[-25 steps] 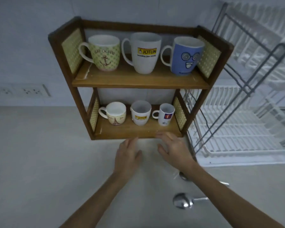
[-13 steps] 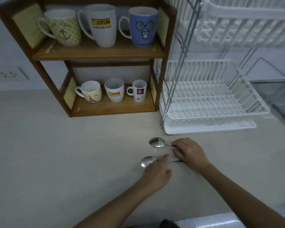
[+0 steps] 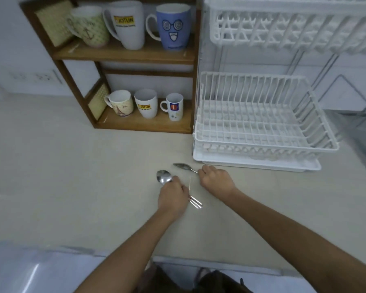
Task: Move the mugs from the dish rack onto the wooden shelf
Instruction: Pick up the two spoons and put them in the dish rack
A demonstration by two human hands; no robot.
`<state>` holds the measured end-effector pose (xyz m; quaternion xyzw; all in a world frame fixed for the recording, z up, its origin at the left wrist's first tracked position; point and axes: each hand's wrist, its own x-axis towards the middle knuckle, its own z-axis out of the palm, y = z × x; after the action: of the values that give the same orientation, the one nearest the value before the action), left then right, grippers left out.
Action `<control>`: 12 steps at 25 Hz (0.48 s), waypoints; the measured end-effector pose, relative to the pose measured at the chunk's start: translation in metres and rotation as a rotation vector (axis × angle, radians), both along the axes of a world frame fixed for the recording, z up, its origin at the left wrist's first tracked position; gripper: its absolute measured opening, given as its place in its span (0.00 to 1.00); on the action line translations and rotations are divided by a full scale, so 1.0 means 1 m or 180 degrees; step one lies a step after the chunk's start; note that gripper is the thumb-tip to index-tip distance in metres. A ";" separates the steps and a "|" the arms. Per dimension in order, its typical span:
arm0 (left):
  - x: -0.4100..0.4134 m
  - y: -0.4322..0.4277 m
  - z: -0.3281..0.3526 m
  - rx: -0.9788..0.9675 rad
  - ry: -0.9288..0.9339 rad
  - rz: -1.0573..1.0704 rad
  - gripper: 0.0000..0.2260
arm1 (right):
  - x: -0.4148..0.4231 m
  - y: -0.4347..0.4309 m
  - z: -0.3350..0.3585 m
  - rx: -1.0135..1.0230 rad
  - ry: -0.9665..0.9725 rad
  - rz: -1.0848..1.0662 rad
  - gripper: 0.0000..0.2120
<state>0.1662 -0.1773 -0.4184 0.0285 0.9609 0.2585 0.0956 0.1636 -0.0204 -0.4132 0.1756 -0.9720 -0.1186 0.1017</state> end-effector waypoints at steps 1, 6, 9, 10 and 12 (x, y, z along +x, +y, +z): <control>0.001 0.001 0.002 0.0050 -0.0092 0.0201 0.11 | 0.000 0.000 0.002 0.0035 -0.0033 0.0020 0.09; 0.006 -0.009 0.011 -0.0018 -0.0004 0.0666 0.10 | -0.001 -0.007 0.012 -0.0548 -0.0770 -0.0413 0.09; 0.012 -0.016 0.018 0.0552 0.0348 0.0771 0.04 | 0.000 -0.010 0.029 -0.1551 -0.0851 -0.0752 0.09; 0.014 -0.015 0.021 0.0907 0.0489 0.0786 0.03 | 0.002 -0.008 0.037 -0.1946 -0.0710 -0.0806 0.08; 0.017 -0.007 0.034 0.1452 0.0816 0.0731 0.02 | 0.007 0.002 0.054 -0.2931 -0.0443 -0.0766 0.04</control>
<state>0.1829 -0.1847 -0.3847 -0.0273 0.8790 0.4715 -0.0655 0.1711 -0.0183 -0.3589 0.0061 -0.9413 0.3254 0.0891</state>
